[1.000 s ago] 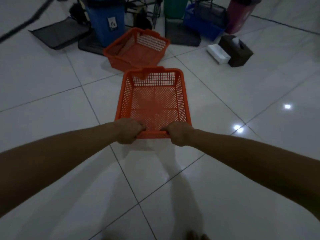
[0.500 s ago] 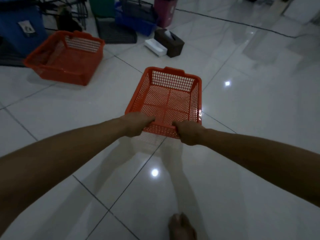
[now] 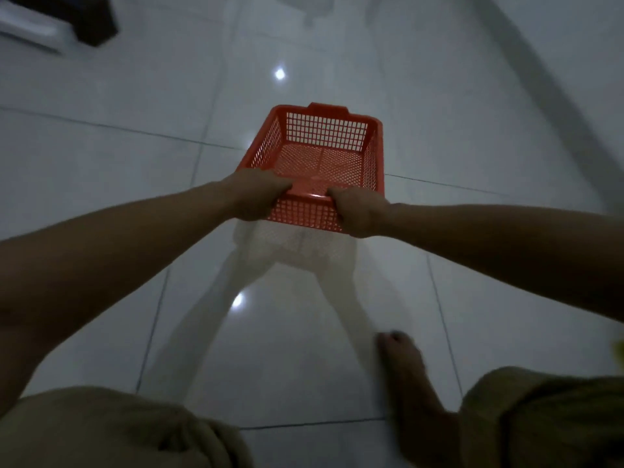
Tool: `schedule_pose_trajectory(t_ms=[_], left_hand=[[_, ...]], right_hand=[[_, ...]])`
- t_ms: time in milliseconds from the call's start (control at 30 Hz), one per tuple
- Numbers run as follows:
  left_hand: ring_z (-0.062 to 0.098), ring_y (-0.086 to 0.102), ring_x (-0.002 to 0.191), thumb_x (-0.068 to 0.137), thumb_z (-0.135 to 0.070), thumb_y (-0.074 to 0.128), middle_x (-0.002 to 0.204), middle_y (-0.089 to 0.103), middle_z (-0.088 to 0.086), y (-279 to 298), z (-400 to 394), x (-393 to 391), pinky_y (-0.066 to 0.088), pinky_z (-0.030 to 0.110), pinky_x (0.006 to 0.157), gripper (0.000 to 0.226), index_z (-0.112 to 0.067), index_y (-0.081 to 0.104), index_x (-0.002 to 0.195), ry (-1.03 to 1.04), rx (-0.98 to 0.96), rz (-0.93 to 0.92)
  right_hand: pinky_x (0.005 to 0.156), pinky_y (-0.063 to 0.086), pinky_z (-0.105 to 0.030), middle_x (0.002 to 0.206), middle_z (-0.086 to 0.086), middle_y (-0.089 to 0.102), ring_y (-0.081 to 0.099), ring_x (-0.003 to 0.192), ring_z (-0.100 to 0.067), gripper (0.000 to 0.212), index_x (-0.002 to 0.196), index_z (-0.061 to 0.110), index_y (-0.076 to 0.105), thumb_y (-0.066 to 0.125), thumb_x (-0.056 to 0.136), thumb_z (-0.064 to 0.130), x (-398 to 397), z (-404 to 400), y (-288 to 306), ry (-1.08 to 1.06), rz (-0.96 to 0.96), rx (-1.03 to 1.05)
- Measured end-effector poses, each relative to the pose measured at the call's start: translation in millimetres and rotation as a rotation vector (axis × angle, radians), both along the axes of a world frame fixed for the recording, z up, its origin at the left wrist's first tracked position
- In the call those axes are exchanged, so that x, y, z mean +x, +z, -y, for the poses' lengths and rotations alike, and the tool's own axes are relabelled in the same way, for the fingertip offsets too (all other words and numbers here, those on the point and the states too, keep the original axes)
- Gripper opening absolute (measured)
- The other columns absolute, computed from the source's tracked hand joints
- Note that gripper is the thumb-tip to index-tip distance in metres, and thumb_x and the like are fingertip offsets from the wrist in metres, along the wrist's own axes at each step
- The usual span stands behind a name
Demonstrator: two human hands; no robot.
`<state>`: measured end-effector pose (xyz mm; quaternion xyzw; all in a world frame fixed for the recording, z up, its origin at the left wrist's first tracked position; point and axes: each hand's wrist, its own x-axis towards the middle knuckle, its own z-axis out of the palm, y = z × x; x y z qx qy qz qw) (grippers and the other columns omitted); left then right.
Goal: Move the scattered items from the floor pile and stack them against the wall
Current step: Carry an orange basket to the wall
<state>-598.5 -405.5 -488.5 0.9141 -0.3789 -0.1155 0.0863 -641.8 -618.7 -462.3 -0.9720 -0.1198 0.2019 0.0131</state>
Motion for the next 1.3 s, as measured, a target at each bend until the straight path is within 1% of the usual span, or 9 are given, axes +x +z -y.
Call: schedule_pose_trajectory(t_ms=[133, 200, 367, 567, 700, 933, 1133, 1200, 1300], left_hand=[[0.02, 0.063, 0.099, 0.093, -0.032, 0.056, 0.113, 0.064, 0.003, 8.4, 71.6, 12.2, 0.047, 0.03, 0.082, 0.031, -0.024, 0.052, 0.122, -0.093, 0.023, 0.033], [0.021, 0.061, 0.106, 0.092, -0.035, 0.057, 0.119, 0.063, 0.001, 8.8, 106.0, 19.4, 0.048, 0.038, 0.091, 0.031, -0.026, 0.05, 0.121, -0.129, 0.075, 0.101], [0.031, 0.039, 0.134, 0.087, -0.045, 0.06, 0.143, 0.042, 0.01, 6.8, 226.8, 2.0, 0.027, 0.057, 0.109, 0.064, -0.016, 0.035, 0.139, -0.202, 0.211, 0.247], [0.03, 0.04, 0.13, 0.086, -0.036, 0.057, 0.14, 0.043, 0.009, -21.6, 420.3, -38.9, 0.029, 0.054, 0.108, 0.056, -0.014, 0.037, 0.134, -0.384, 0.125, 0.284], [0.037, 0.017, 0.143, 0.085, -0.034, 0.061, 0.157, 0.016, 0.014, -59.2, 506.9, -44.9, 0.021, 0.056, 0.111, 0.085, -0.017, 0.011, 0.151, -0.363, 0.083, 0.21], [0.044, 0.0, 0.145, 0.083, -0.034, 0.065, 0.16, -0.009, 0.016, -96.8, 591.4, -71.1, 0.021, 0.059, 0.112, 0.1, -0.023, -0.006, 0.153, -0.451, 0.073, 0.163], [0.05, -0.018, 0.14, 0.084, -0.051, 0.059, 0.159, -0.016, 0.015, -91.2, 633.9, -89.1, 0.019, 0.057, 0.115, 0.109, -0.018, -0.022, 0.149, -0.474, 0.391, 0.225], [0.051, -0.016, 0.14, 0.084, -0.053, 0.058, 0.159, -0.014, 0.016, -86.3, 646.1, -89.4, 0.02, 0.057, 0.114, 0.11, -0.015, -0.022, 0.149, -0.489, 0.469, 0.251], [0.051, -0.011, 0.141, 0.085, -0.052, 0.057, 0.159, -0.011, 0.016, -79.5, 664.4, -83.5, 0.022, 0.058, 0.114, 0.108, -0.015, -0.022, 0.149, -0.557, 0.537, 0.259]], right_hand=[[0.078, 0.051, -0.035, 0.109, -0.003, 0.062, 0.06, 0.093, -0.023, 0.034, 0.124, 0.018, 0.045, 0.058, 0.094, 0.027, -26.3, 57.2, -7.1, -0.19, 0.123, 0.053], [0.08, 0.054, -0.04, 0.113, -0.01, 0.063, 0.063, 0.097, -0.03, 0.037, 0.125, 0.015, 0.042, 0.056, 0.091, 0.018, -39.5, 95.5, -19.4, -0.244, 0.159, 0.03], [0.071, 0.051, -0.039, 0.11, -0.014, 0.063, 0.064, 0.093, -0.033, 0.038, 0.122, 0.01, 0.042, 0.056, 0.087, 0.008, -85.9, 214.5, -27.9, -0.328, 0.17, -0.074], [0.078, 0.049, -0.039, 0.117, -0.015, 0.062, 0.062, 0.103, -0.033, 0.036, 0.123, 0.009, 0.047, 0.054, 0.087, 0.008, -121.6, 363.2, -30.5, -0.53, 0.178, -0.115], [0.083, 0.049, -0.041, 0.119, -0.014, 0.06, 0.06, 0.107, -0.033, 0.033, 0.12, 0.009, 0.049, 0.056, 0.088, 0.011, -143.9, 431.8, -51.7, -0.666, 0.171, -0.122], [0.084, 0.048, -0.041, 0.123, -0.016, 0.058, 0.06, 0.107, -0.036, 0.049, 0.135, 0.008, 0.038, 0.053, 0.088, 0.008, -195.4, 494.7, -94.1, -0.858, 0.205, -0.112], [0.088, 0.047, -0.04, 0.123, -0.014, 0.061, 0.062, 0.107, -0.034, 0.06, 0.138, 0.014, 0.034, 0.062, 0.087, 0.03, -181.8, 537.7, -88.0, -0.719, 0.206, 0.015], [0.092, 0.046, -0.04, 0.129, -0.012, 0.059, 0.06, 0.11, -0.032, 0.063, 0.143, 0.016, 0.031, 0.061, 0.09, 0.03, -168.9, 547.7, -76.5, -0.593, 0.179, 0.017], [0.099, 0.042, -0.04, 0.136, -0.014, 0.054, 0.056, 0.116, -0.032, 0.062, 0.148, 0.015, 0.027, 0.056, 0.094, 0.023, -164.1, 552.8, -76.6, -0.658, 0.164, 0.05]])
